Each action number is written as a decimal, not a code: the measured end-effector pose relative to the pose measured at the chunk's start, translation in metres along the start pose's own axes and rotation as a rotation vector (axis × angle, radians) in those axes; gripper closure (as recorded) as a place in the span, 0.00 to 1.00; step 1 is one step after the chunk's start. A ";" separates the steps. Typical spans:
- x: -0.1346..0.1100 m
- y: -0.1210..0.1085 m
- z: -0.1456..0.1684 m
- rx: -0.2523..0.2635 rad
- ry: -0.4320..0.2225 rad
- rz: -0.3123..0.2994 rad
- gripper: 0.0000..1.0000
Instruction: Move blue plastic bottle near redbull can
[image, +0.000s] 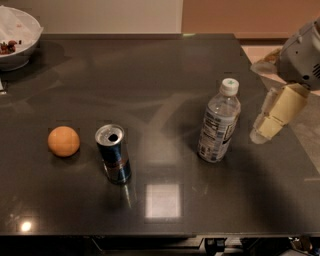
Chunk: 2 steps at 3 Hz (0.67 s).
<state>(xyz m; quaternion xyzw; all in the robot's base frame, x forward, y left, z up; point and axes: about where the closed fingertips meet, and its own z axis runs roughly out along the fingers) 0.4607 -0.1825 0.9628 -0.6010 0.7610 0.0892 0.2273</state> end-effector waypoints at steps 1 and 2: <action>-0.016 0.010 0.008 -0.038 -0.087 -0.023 0.00; -0.030 0.022 0.015 -0.071 -0.144 -0.051 0.00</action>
Offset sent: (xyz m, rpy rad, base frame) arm -0.0230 0.0552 -0.0064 0.2032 0.0131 0.1487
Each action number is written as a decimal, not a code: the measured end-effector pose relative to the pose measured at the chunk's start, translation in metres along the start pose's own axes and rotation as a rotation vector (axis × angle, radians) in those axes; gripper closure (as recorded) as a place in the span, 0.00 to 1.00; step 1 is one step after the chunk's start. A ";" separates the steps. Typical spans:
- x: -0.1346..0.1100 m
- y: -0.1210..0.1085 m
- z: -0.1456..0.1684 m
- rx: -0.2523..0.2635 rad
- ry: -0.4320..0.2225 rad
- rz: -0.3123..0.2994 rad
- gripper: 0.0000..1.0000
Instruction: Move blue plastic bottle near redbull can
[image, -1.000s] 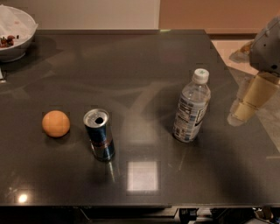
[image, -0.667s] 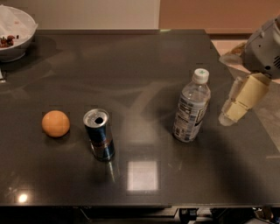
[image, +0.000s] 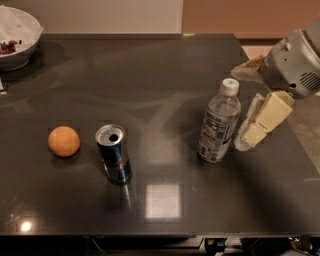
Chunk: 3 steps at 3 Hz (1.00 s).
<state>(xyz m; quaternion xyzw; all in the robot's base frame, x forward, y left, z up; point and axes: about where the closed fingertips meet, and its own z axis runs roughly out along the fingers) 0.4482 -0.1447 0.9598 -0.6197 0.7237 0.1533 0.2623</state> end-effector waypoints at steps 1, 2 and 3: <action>-0.007 0.020 0.029 -0.029 -0.010 -0.049 0.00; -0.006 0.022 0.037 -0.030 -0.011 -0.053 0.00; -0.005 0.021 0.041 -0.029 -0.019 -0.049 0.19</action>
Offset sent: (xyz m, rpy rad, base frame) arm -0.0198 0.0325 -0.0343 -0.0004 -0.0069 0.0761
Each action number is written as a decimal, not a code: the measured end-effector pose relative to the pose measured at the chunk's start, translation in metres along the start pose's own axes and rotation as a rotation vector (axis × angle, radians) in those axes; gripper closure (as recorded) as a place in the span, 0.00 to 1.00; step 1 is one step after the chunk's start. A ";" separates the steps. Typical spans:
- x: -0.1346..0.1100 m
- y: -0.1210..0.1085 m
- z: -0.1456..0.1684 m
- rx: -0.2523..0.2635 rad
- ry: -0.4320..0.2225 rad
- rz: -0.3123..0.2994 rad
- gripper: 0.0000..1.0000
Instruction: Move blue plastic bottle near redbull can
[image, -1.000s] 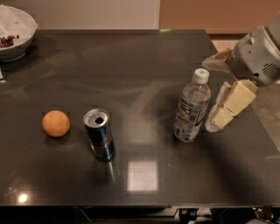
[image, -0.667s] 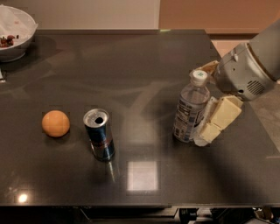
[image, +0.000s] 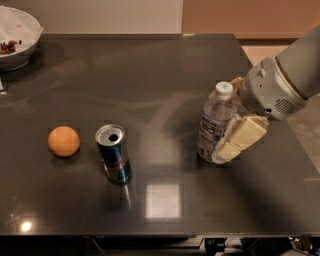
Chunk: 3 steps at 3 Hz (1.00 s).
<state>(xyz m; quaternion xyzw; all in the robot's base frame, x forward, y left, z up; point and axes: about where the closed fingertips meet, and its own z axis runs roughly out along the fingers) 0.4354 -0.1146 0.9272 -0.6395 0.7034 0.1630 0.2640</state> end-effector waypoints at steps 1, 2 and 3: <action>0.000 -0.001 0.001 -0.002 -0.009 0.005 0.42; -0.002 -0.007 0.000 -0.011 -0.021 0.014 0.65; -0.015 -0.015 -0.006 -0.026 -0.062 0.007 0.88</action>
Offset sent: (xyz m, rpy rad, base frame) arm 0.0162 -0.0027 0.0065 0.0428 0.0320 -0.0121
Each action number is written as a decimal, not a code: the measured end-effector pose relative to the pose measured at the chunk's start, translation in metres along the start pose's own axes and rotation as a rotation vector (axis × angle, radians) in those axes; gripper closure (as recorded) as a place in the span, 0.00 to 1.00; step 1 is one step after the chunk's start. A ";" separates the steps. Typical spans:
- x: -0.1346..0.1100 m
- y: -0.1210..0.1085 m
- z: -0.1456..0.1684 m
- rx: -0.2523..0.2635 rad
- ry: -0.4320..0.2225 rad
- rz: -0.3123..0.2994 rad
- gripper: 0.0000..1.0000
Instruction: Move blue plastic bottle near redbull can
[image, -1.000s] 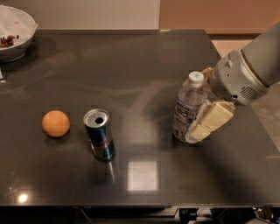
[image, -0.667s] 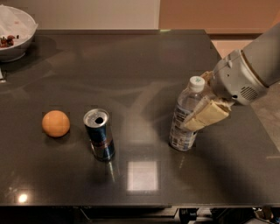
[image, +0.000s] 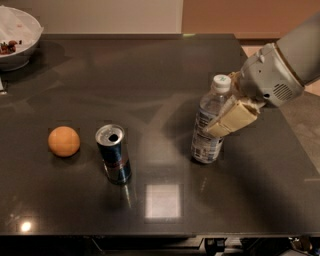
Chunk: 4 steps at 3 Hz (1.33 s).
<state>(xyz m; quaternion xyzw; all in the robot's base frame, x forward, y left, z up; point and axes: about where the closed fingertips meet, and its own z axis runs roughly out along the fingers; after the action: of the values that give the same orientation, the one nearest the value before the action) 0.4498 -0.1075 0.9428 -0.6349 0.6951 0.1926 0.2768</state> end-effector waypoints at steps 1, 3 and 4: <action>-0.025 0.000 -0.001 -0.030 -0.065 -0.037 1.00; -0.062 0.015 0.010 -0.104 -0.149 -0.103 1.00; -0.071 0.029 0.034 -0.140 -0.135 -0.145 1.00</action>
Offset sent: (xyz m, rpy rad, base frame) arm -0.0140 0.0668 0.0342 0.1720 0.0071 0.1949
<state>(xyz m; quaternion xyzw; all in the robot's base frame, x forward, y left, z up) 0.4286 -0.0274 0.9590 -0.6867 0.6122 0.2624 0.2912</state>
